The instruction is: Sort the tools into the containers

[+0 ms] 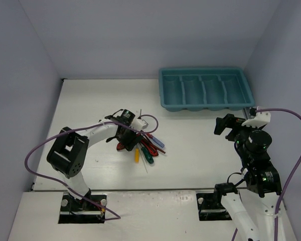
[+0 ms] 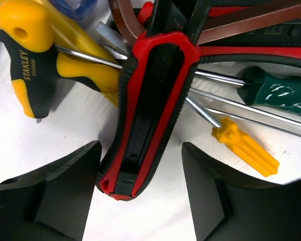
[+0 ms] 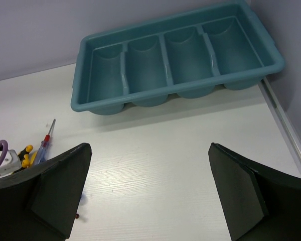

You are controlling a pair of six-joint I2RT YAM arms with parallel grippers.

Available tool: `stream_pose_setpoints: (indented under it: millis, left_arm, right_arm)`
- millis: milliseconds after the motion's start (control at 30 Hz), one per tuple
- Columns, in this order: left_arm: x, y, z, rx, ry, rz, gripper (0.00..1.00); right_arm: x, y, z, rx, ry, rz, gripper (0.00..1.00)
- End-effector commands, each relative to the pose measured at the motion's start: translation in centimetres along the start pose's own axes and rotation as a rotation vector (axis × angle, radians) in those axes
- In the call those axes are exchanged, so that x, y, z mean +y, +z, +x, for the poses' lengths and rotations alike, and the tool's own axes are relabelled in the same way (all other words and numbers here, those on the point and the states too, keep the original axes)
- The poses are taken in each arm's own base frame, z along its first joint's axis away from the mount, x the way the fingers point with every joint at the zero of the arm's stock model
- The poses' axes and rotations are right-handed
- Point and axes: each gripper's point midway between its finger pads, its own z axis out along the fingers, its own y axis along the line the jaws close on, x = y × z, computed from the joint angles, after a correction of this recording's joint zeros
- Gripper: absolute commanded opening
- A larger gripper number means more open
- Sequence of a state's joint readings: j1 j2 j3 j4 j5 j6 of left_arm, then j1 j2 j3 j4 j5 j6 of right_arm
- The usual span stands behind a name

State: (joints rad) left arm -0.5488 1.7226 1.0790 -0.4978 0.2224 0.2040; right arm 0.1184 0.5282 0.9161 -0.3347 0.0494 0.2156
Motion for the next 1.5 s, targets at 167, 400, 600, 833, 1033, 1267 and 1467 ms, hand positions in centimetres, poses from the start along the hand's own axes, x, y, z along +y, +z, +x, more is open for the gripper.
stream_pose_setpoints:
  millis: [167,400,600,833,1033,1267,1467]
  left_arm:
    - [-1.3,-2.5,-1.7,-0.081,0.026,0.054,0.14]
    - [-1.5,-7.8,-4.7,-0.234,0.025,0.028,0.01]
    - [-1.7,-14.4,-10.8,-0.451,-0.065,0.018,0.01]
    - [-1.0,-19.8,-23.6,-0.767,-0.331,0.09,0.01]
    - [0.7,-18.4,-32.5,-0.909,-0.614,0.19,0.01]
    - [2.2,-14.4,-40.4,-1.019,-0.685,0.203,0.01]
    - [4.7,-10.0,-42.7,-1.07,-0.728,0.118,0.12]
  right_arm:
    - [-0.2,0.4,-1.1,-0.037,-0.004,0.018,1.0]
    - [-0.1,0.5,-1.3,-0.039,-0.006,0.016,1.0]
    - [-0.1,0.5,-1.4,-0.039,-0.003,0.019,1.0]
    - [0.2,0.0,-2.4,-0.064,0.03,0.009,1.0]
    - [0.9,-0.2,-3.1,-0.072,0.05,-0.021,1.0]
    - [1.8,-0.4,-2.4,-0.052,0.097,-0.069,1.0]
    - [3.1,-1.5,-1.1,-0.014,0.118,-0.15,1.0]
